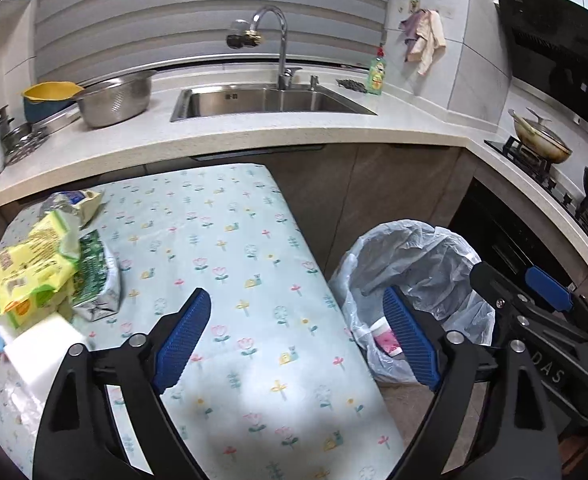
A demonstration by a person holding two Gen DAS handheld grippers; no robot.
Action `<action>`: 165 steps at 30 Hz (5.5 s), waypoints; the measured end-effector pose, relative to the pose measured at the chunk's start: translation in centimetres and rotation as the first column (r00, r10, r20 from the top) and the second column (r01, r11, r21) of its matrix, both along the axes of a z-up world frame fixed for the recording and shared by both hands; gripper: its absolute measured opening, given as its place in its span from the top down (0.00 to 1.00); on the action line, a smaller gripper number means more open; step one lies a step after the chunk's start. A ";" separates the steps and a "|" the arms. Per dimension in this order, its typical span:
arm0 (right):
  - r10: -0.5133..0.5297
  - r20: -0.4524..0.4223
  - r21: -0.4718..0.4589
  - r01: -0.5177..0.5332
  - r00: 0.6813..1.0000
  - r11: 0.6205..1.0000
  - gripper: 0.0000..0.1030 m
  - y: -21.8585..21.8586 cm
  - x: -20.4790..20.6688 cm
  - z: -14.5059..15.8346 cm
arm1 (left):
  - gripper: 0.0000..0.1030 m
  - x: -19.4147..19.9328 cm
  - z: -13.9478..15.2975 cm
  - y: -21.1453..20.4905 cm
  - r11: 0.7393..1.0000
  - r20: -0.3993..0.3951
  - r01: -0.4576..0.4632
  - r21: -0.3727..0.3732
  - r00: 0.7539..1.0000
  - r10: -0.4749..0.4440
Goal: Collect trash
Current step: 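Move both tools back over the trash pile on the table, then grasp the clear plastic bag with the left gripper while the right grasps the white sponge, then carry bag and sponge over the bin and open the left gripper to drop the bag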
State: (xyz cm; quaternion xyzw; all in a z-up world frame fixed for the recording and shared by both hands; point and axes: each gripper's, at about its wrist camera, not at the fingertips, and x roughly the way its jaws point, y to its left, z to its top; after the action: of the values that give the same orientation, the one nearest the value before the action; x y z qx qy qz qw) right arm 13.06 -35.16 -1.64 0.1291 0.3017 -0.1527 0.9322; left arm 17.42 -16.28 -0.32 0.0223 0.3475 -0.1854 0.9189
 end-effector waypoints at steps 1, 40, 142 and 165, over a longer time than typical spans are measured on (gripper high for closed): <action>0.003 -0.003 -0.004 -0.004 1.000 1.000 0.18 0.6 -0.1 0.2 | 0.18 -0.4 0.2 0.7 1.000 0.007 -0.009 0.001 1.000 0.009; 0.321 -0.117 -0.063 -0.330 0.940 0.942 0.13 28.1 -1.3 -0.4 | 0.08 -6.4 -2.7 27.0 0.910 -0.050 -0.401 0.106 0.912 0.407; 0.062 -0.072 0.093 -0.055 0.995 0.994 0.27 16.0 -4.1 -1.7 | 0.88 -5.7 -0.8 15.0 0.989 -0.084 -0.145 0.028 0.986 0.147; -0.051 -0.091 0.112 0.061 0.995 0.992 0.27 4.3 -6.1 -3.1 | 0.87 -5.3 -1.0 1.9 0.997 -0.096 0.015 0.079 0.995 -0.008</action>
State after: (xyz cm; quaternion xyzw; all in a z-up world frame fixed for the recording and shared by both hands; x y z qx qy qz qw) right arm 6.94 -30.86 -4.75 0.1841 0.3472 -0.1666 0.9043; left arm 12.13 -14.37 -1.36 0.0520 0.3983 -0.1776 0.8984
